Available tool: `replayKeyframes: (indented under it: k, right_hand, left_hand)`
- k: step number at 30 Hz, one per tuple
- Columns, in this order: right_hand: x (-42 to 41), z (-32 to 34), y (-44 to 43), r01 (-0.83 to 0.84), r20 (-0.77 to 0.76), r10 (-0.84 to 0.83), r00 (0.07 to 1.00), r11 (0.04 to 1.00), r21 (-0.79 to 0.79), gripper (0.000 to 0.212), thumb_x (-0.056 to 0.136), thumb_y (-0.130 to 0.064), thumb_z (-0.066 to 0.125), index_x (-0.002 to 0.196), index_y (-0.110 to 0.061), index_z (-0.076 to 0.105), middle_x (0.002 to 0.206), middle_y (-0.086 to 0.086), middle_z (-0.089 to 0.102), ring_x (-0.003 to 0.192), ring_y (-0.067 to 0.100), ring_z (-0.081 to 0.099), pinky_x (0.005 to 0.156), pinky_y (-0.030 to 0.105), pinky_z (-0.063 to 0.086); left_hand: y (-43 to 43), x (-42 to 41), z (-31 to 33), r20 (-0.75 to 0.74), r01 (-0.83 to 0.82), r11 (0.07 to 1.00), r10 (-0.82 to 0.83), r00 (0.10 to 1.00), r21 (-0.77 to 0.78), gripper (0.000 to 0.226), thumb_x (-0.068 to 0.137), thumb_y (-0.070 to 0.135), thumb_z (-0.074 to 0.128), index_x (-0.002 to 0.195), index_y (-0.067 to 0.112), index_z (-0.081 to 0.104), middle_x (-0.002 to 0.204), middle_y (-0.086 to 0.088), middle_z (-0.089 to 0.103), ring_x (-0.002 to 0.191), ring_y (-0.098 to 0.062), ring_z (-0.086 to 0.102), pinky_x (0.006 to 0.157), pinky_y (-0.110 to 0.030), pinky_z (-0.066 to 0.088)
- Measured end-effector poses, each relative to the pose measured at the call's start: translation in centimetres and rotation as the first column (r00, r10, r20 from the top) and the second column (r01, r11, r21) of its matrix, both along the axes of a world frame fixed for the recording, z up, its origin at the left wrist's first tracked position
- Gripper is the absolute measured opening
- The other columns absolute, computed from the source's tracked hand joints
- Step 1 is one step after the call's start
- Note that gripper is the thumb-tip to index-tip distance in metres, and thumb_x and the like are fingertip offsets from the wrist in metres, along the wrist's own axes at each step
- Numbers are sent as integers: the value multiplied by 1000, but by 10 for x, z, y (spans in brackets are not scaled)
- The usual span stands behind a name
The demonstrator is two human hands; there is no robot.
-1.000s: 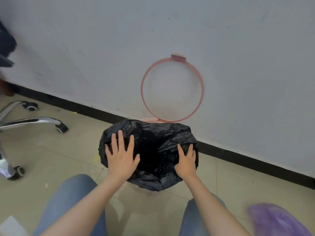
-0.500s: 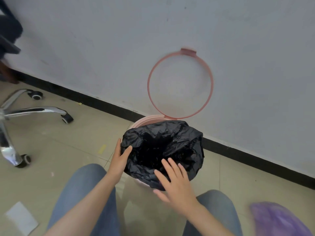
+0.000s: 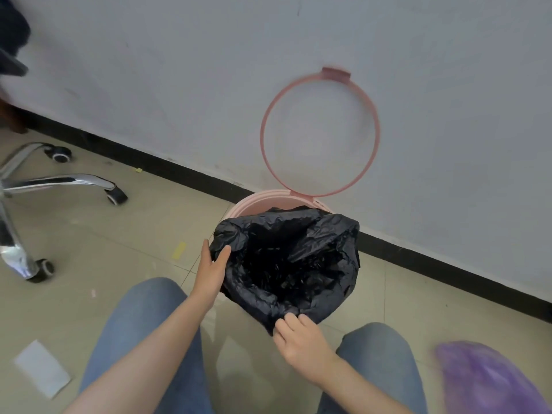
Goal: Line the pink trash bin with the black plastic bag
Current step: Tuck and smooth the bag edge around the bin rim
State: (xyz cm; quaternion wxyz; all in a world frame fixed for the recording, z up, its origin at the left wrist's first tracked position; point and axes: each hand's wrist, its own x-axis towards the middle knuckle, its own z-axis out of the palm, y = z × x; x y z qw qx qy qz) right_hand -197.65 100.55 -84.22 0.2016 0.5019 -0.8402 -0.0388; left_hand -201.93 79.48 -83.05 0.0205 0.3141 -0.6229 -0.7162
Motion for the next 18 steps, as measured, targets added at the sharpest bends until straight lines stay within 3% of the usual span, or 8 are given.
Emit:
replayKeyframes:
  k: [2,4,6,8,10,12,14,18]
  right_hand:
    - [3,-2,-1,27,-2,-27,1000,998,57,22,72,-4,49,54,-15,58,56,-2,51,65,19,28,56,29,18]
    - [3,5,-2,56,49,-54,997,998,-34,12,68,-6,62,59,-14,59,58,-1,51,64,20,29,55,29,17]
    - [-4,17,-1,100,66,-90,994,980,-174,10,68,-10,66,74,-12,59,74,4,54,70,21,37,58,28,23]
    - [-19,27,0,300,127,-276,953,916,-266,19,81,-23,52,98,-15,56,103,9,53,93,26,46,71,31,38]
    - [-37,34,-1,626,329,-552,766,759,-182,44,94,-44,25,120,-18,49,126,19,52,118,35,38,90,45,45]
    - [-48,33,-1,794,515,-666,539,607,-46,66,91,-58,15,136,-16,38,141,28,40,132,43,24,101,55,38]
    - [-54,26,1,836,664,-639,389,547,37,73,84,-55,28,145,-15,21,152,28,14,141,44,4,113,54,18]
    - [-55,25,11,799,766,-498,407,600,-34,71,91,-29,51,147,-18,9,155,22,-11,141,36,-19,117,47,1]
  left_hand:
    - [-5,-7,3,35,2,1000,-1,999,-31,68,93,37,44,145,20,4,153,-6,20,137,-25,26,112,-43,27]
    - [-9,-14,9,48,-18,998,21,999,-67,67,93,37,45,144,19,7,153,-8,19,138,-26,24,112,-45,26]
    - [-10,-19,18,31,-54,975,62,998,-218,64,93,32,47,143,15,12,152,-13,22,137,-29,25,112,-46,27]
    - [-8,-22,28,-32,-70,888,62,998,-455,59,92,25,48,142,11,19,149,-15,25,136,-30,25,112,-46,25]
    - [0,-25,32,-30,35,791,-67,997,-611,55,92,20,48,140,9,23,149,-16,24,136,-31,21,111,-43,22]
    - [6,-27,28,65,203,693,-220,973,-691,55,92,19,46,141,10,21,151,-16,19,137,-32,17,112,-42,21]
    - [8,-29,23,134,283,645,-270,953,-710,58,91,17,47,141,9,20,153,-15,14,138,-32,16,113,-41,21]
    - [7,-20,26,107,234,723,-218,970,-650,66,86,15,55,141,8,19,148,-14,22,132,-29,31,106,-41,35]
